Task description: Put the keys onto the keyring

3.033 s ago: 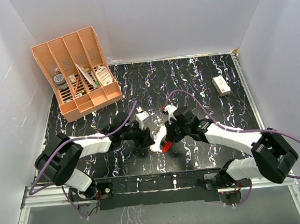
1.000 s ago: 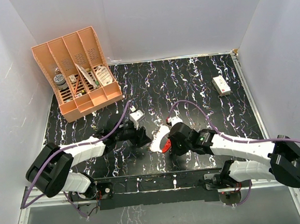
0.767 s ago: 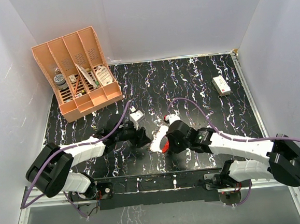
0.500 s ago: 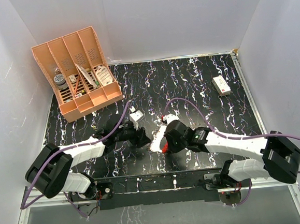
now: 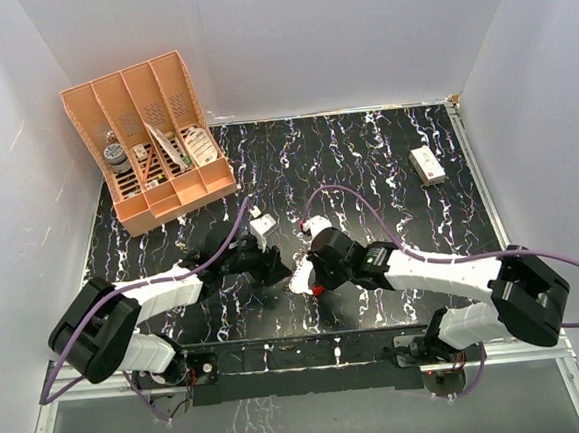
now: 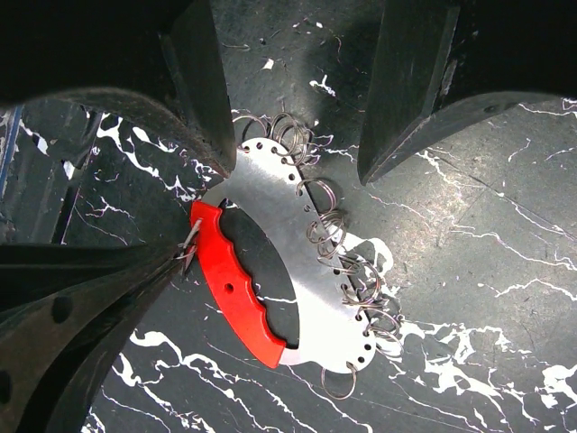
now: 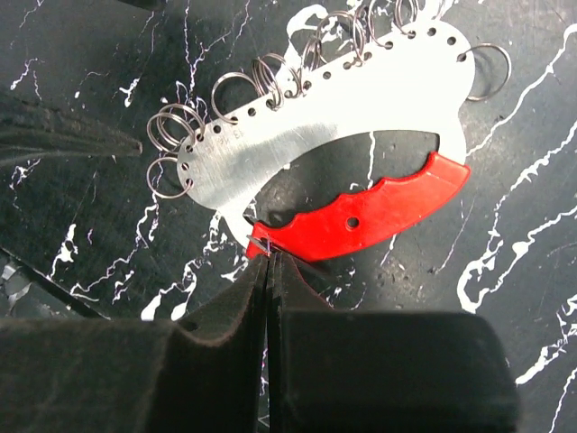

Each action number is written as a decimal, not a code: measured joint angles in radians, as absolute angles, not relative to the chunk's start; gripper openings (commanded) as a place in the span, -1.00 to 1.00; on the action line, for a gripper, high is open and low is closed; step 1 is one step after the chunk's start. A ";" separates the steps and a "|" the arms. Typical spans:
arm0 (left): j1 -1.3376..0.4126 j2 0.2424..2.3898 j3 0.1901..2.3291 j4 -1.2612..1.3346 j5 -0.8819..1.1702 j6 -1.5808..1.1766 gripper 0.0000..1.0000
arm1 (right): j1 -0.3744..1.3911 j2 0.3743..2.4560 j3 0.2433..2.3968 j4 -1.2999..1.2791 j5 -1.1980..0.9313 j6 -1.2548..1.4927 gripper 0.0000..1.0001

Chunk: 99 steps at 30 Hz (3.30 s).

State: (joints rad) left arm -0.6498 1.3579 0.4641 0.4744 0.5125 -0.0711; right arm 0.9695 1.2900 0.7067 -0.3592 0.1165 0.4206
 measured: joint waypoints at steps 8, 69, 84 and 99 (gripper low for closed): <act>-0.649 1.367 0.459 0.495 0.513 -0.076 0.11 | 0.970 1.359 0.728 -0.323 0.114 0.370 -1.00; -0.649 1.255 0.361 0.538 0.355 -0.246 0.09 | 0.918 1.552 0.828 -0.167 0.126 0.158 -1.00; -0.649 1.255 0.361 0.538 0.355 -0.246 0.09 | 0.915 1.552 0.828 -0.167 0.101 0.152 -1.00; -0.649 1.255 0.361 0.537 0.354 -0.246 0.09 | 0.915 1.551 0.828 -0.167 0.086 0.139 -1.00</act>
